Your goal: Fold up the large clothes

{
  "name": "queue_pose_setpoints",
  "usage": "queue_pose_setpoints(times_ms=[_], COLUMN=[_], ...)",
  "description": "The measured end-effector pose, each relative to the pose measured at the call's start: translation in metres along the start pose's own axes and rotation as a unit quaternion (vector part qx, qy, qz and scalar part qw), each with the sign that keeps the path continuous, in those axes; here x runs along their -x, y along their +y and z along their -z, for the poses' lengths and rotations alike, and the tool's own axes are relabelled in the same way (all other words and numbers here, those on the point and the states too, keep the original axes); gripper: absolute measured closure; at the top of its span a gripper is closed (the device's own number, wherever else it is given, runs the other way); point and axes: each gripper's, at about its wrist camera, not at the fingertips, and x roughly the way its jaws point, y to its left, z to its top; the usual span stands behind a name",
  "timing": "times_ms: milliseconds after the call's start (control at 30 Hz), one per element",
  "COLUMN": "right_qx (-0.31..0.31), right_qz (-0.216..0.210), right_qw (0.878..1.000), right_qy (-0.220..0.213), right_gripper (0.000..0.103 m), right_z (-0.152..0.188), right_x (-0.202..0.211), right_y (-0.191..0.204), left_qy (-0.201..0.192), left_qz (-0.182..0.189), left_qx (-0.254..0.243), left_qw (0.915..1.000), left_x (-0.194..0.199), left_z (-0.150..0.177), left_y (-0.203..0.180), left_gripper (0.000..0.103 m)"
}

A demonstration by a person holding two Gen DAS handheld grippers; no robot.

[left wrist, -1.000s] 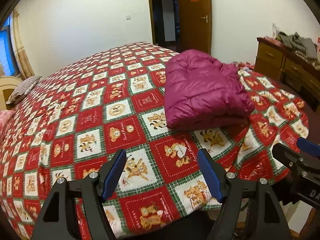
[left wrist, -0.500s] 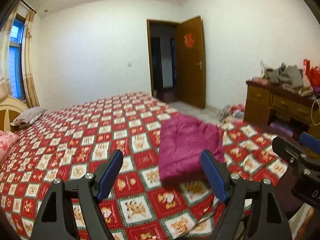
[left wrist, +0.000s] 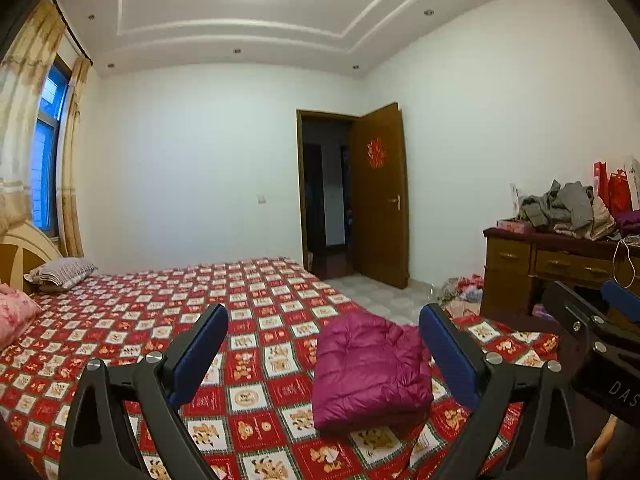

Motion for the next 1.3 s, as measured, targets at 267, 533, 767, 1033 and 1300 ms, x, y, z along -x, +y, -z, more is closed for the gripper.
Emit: queue_pose_setpoints(times_ms=[267,533,767,1033,1300], right_qx=[0.011,0.013,0.013,0.014,0.015], right_qz=[0.003,0.004,0.005,0.005,0.005], right_qw=[1.0,1.0,1.0,1.0,1.0], right_qy=[-0.009,-0.003,-0.004,-0.004,-0.003], right_gripper=[0.0,0.0,0.0,0.0,0.0], right_z=[0.0006,0.0014,0.0014,0.0013,0.0006], right_x=[0.0016,0.0054,0.0048,0.0049,0.0044], right_y=[0.0057,0.0058,0.0054,0.0056,0.0049], left_qy=[-0.005,-0.001,-0.006,-0.005,-0.006], left_qz=[-0.018,-0.028,-0.032,-0.036,-0.038], left_qx=[0.006,0.005,0.004,0.003,-0.001], left_qw=[0.9998,0.9996,0.9995,0.9994,0.9993], left_x=[0.0041,0.0027,0.0063,0.005,0.0035], left_z=[-0.0027,-0.0004,-0.0008,-0.0011,-0.0014], left_y=[0.0041,0.0067,0.007,0.0068,0.0063], left_gripper=[0.004,0.004,0.004,0.004,0.003])
